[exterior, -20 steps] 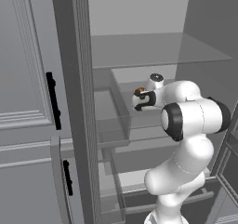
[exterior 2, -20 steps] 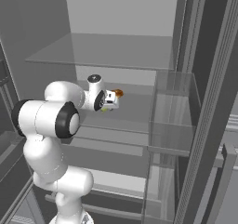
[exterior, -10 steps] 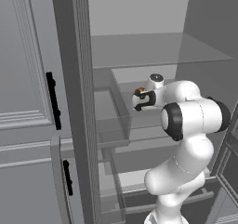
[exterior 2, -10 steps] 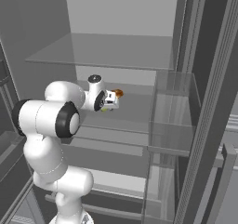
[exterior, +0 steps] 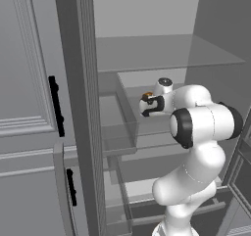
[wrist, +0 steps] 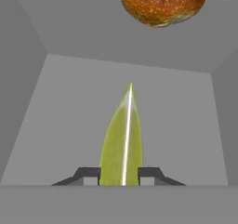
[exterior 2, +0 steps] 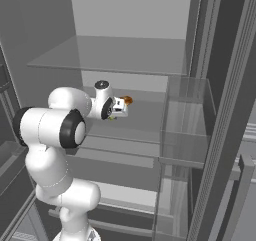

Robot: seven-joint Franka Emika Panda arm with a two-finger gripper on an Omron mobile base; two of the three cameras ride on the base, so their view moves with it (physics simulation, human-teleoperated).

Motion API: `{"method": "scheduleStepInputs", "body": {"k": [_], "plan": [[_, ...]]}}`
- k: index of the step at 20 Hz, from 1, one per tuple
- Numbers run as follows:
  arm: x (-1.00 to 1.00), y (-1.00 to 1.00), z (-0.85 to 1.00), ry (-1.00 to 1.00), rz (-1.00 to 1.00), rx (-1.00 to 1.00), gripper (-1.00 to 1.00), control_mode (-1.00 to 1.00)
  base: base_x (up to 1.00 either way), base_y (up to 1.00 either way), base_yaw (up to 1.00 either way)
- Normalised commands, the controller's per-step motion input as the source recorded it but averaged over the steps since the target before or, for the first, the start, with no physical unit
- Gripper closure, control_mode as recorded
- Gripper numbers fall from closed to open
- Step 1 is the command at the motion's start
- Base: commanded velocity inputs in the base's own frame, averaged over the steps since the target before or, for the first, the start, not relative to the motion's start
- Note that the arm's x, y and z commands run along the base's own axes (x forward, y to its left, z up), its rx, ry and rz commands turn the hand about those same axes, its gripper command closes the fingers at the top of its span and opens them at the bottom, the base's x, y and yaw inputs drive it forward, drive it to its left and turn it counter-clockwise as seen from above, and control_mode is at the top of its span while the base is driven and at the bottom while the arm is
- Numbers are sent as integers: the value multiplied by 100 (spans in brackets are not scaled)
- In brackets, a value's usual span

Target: Grab a lemon wedge from the fridge and one ice cube from the ice bowl, and put them in the glass of lemonade.

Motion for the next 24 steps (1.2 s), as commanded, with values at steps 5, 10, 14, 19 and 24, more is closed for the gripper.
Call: {"method": "scheduleStepInputs", "body": {"k": [5,10,14,19,24], "plan": [[-17,-4,0,0,0,0,100,-100,0,0,0],[-99,-35,0,-8,0,7,100,-100,0,0,0],[-100,-23,16,-1,0,1,100,-100,0,0,0],[-94,-2,70,13,1,-6,100,-100,0,0,0],[-98,0,90,15,4,-8,100,-100,0,0,0]]}}
